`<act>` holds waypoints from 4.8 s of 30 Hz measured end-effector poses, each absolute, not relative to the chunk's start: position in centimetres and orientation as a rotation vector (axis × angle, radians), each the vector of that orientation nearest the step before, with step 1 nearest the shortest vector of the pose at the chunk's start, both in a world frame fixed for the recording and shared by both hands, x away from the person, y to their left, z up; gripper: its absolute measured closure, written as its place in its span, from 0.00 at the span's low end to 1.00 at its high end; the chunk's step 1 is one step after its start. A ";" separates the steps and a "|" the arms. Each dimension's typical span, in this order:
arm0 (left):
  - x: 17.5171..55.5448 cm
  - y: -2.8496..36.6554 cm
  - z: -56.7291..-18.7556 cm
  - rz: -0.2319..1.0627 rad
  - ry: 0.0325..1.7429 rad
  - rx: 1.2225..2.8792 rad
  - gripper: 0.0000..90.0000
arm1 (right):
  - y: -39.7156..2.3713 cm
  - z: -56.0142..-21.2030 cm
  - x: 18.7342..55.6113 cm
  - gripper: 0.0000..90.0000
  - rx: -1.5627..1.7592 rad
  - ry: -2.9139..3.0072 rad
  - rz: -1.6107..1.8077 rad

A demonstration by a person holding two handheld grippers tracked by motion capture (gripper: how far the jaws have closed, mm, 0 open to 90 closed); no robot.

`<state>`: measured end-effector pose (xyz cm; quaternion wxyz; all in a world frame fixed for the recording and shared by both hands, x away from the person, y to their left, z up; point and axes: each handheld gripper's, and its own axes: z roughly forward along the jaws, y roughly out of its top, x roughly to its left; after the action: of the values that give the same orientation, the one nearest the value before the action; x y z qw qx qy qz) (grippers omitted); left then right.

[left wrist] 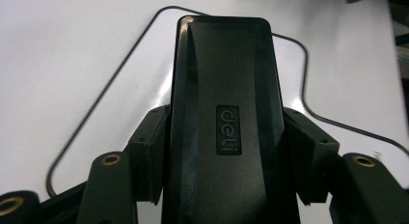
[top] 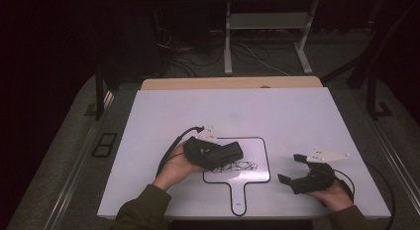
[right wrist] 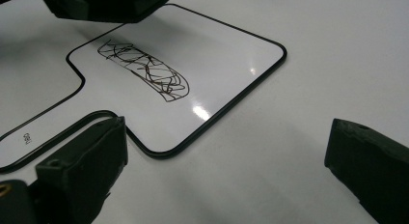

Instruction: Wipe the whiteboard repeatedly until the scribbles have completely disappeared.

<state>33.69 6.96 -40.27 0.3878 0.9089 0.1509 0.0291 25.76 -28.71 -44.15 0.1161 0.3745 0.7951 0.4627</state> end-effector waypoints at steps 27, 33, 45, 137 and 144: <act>35.5 4.6 -43.4 0.079 0.335 2.425 0.43 | -28.7 -44.2 25.8 0.00 1.084 2.335 1.355; 35.6 4.8 -43.8 0.060 0.332 2.409 0.43 | -28.7 -44.2 25.8 0.00 1.089 2.332 1.357; 34.0 4.1 -43.8 0.028 0.262 2.417 0.43 | -28.7 -44.2 25.8 0.00 1.089 2.334 1.355; 35.3 7.0 -43.7 0.107 0.413 2.416 0.44 | -28.8 -44.2 25.7 0.00 1.084 2.335 1.347; 33.3 6.4 -43.5 0.098 0.330 2.452 0.44 | -28.6 -44.2 25.7 0.00 1.081 2.341 1.344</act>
<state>33.29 6.44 -43.51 0.3267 0.9360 0.1259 0.0375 25.72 -28.62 -44.25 0.1167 0.3692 0.7996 0.4591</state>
